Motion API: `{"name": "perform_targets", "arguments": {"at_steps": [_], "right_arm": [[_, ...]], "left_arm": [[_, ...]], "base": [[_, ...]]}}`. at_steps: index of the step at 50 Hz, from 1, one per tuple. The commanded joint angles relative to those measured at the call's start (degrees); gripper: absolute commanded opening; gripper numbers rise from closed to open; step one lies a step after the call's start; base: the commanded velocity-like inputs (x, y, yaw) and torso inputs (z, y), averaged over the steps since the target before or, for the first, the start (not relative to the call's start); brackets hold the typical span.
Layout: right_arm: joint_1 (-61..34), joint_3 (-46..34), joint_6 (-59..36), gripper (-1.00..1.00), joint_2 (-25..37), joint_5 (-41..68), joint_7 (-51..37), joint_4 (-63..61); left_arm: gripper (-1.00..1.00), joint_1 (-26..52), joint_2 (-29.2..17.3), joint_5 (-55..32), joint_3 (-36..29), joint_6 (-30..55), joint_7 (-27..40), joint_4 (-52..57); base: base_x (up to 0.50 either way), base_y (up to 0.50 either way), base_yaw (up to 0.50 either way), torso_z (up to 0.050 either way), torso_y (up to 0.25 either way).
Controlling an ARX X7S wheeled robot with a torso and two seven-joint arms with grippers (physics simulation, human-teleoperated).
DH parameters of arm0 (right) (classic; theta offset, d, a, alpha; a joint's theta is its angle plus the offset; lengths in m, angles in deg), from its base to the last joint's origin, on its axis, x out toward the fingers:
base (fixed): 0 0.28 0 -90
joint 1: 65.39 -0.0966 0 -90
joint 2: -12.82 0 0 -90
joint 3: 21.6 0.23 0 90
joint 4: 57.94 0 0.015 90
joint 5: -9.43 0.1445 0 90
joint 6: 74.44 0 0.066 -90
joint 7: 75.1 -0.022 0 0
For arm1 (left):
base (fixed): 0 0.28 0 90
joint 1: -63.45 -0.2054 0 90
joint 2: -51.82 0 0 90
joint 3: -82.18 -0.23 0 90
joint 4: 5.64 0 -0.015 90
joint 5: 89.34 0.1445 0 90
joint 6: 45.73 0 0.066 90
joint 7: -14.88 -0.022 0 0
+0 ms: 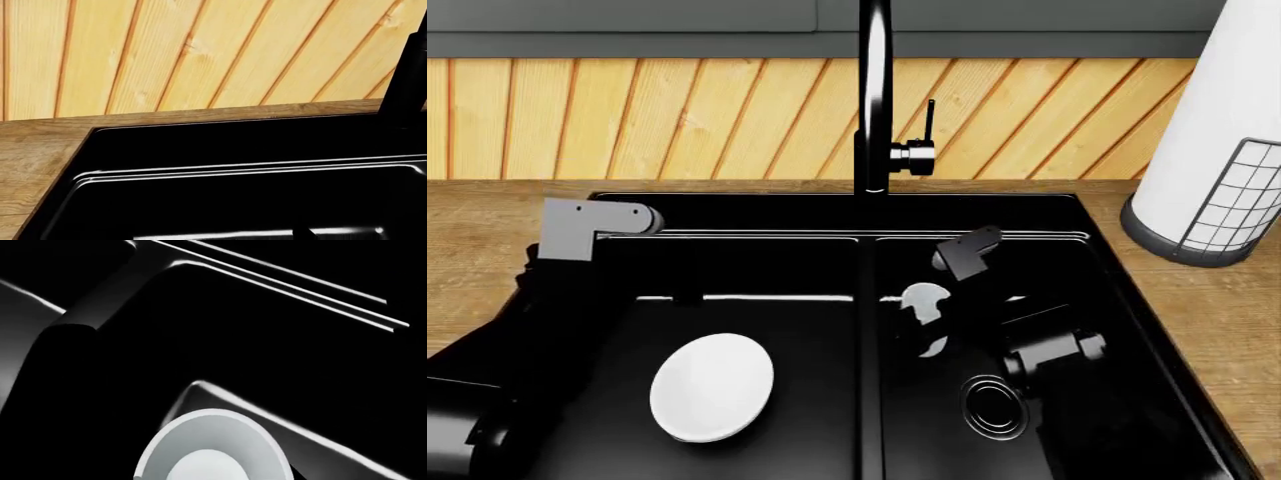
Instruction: Pick the cup and bowl from the sink and place them on the counter for drying.
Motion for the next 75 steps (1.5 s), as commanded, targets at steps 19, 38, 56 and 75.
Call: {"name": "perform_targets", "arguments": {"at_steps": [19, 38, 56, 75], "right_arm": [[9.4, 4.1, -25.5, -1.0, 13.4, 9.6, -11.2, -45.2], [7.9, 15.7, -54.5, -1.0, 26.2, 23.4, -17.9, -74.9], [6.1, 27.2, -63.8, -1.0, 38.4, 49.2, -41.2, -74.7], [2.2, 25.8, -63.9, -1.0, 46.7, 62.4, -53.3, -69.2]], "left_arm": [[1.0, 0.1, 0.3, 0.3, -0.5, -1.6, 0.1, -1.7], [1.0, 1.2, 1.0, 1.0, -1.8, -4.0, -0.8, -5.1], [1.0, -0.3, 1.1, 0.6, -1.0, -5.6, -1.0, -5.5], [1.0, -1.3, 0.8, 0.4, -0.9, -6.7, -1.3, -5.8]], "base": [[0.0, 0.0, 0.0, 0.0, 0.0], [0.0, 0.0, 0.0, 0.0, 0.0], [0.0, 0.0, 0.0, 0.0, 0.0], [0.0, 0.0, 0.0, 0.0, 0.0]]}}
